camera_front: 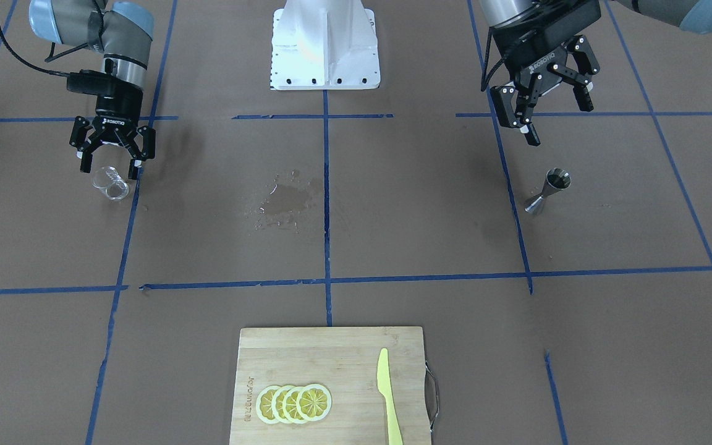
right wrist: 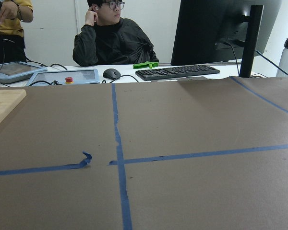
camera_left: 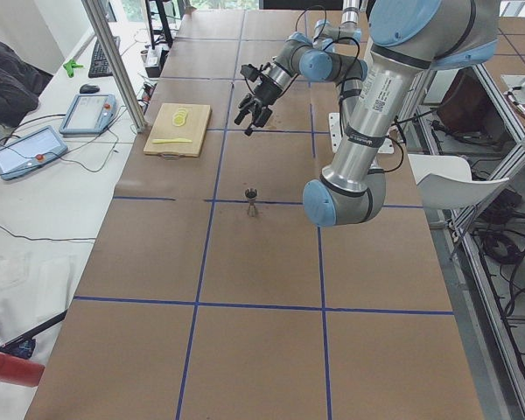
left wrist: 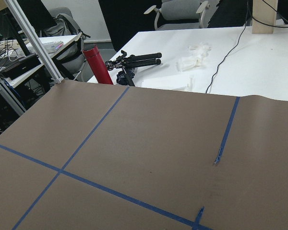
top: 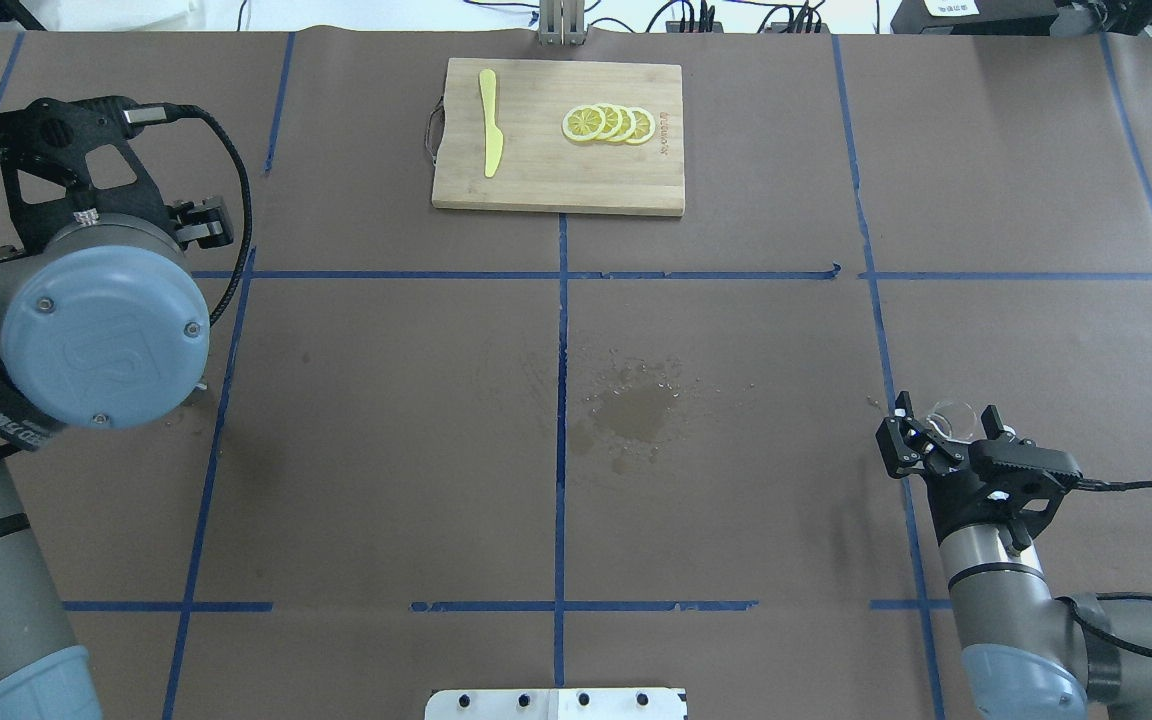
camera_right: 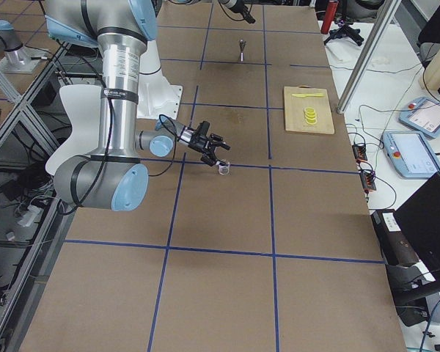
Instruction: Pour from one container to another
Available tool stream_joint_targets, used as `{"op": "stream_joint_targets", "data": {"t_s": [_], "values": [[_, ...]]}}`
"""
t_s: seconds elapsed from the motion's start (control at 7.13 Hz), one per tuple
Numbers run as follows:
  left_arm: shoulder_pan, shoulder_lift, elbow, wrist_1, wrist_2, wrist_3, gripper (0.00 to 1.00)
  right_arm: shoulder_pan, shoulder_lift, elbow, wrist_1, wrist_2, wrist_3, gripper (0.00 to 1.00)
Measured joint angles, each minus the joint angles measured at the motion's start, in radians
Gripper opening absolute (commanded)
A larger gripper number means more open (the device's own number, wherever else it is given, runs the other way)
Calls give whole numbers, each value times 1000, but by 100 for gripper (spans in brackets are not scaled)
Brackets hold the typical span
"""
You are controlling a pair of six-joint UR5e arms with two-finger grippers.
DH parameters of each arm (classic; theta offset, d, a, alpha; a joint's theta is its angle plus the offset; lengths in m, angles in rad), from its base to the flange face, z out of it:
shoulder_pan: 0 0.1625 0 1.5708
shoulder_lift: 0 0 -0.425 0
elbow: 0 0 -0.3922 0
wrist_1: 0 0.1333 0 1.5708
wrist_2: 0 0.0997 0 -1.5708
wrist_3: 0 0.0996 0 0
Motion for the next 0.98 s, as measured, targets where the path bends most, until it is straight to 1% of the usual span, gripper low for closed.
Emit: {"op": "stream_joint_targets", "data": {"t_s": [0.14,0.28,0.42,0.56,0.7,0.84,0.98], "values": [[0,-6,-3,-4,-6,9,100,0,-22,44,-1,11,-19,100],[-5,-23,-9,-11,-32,52,100,2,-52,106,-1,37,-59,100],[-22,-40,-20,-23,-66,124,100,6,-72,163,-2,70,-101,100],[-63,-49,-34,-60,-116,227,100,23,-81,216,-4,118,-156,100],[-114,-45,-37,-122,-180,351,100,62,-85,257,-4,182,-221,100],[-151,-31,-34,-189,-223,465,100,124,-85,298,-5,276,-302,100],[-182,-18,-26,-239,-266,568,100,209,-81,328,-4,398,-398,100]]}}
